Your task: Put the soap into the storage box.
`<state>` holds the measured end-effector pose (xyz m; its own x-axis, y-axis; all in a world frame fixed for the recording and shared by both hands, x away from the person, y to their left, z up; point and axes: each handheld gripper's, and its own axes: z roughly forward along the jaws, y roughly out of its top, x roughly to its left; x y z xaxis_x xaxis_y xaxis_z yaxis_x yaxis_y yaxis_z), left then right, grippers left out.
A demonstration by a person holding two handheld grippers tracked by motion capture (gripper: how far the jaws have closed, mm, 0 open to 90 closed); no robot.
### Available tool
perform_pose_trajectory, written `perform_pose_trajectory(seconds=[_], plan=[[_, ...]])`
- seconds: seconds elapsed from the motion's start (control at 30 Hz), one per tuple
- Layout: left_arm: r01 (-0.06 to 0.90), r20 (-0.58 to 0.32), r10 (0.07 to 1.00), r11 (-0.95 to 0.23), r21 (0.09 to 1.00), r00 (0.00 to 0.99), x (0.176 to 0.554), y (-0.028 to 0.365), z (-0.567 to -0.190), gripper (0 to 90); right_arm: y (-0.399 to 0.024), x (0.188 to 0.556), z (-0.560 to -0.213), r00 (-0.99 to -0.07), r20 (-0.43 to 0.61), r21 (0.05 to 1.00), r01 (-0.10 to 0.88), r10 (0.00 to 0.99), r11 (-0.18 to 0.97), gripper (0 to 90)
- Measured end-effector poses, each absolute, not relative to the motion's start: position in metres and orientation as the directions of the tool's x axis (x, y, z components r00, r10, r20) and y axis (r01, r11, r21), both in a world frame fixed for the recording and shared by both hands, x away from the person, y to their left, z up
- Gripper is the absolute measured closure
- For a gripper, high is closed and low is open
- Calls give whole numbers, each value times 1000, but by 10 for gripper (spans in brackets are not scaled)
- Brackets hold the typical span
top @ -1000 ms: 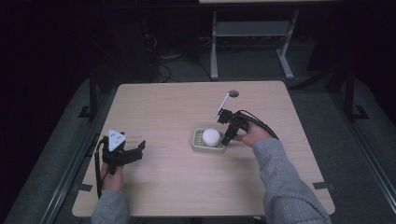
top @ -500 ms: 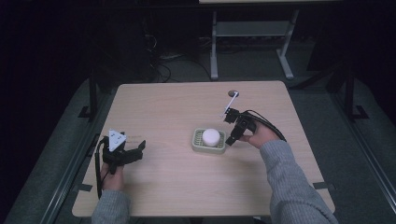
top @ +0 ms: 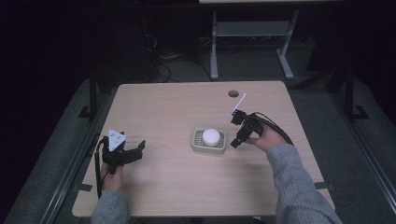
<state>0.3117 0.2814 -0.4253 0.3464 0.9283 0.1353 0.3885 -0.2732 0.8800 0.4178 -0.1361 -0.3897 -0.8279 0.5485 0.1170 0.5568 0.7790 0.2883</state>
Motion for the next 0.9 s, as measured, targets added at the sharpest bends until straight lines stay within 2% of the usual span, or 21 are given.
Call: perform_pose_trajectory(seconds=[0.9], plan=[[383,136,928,-273,882,348,312,281,-425,148,-164,401,-393,-803,135,323,590,580,740,376]])
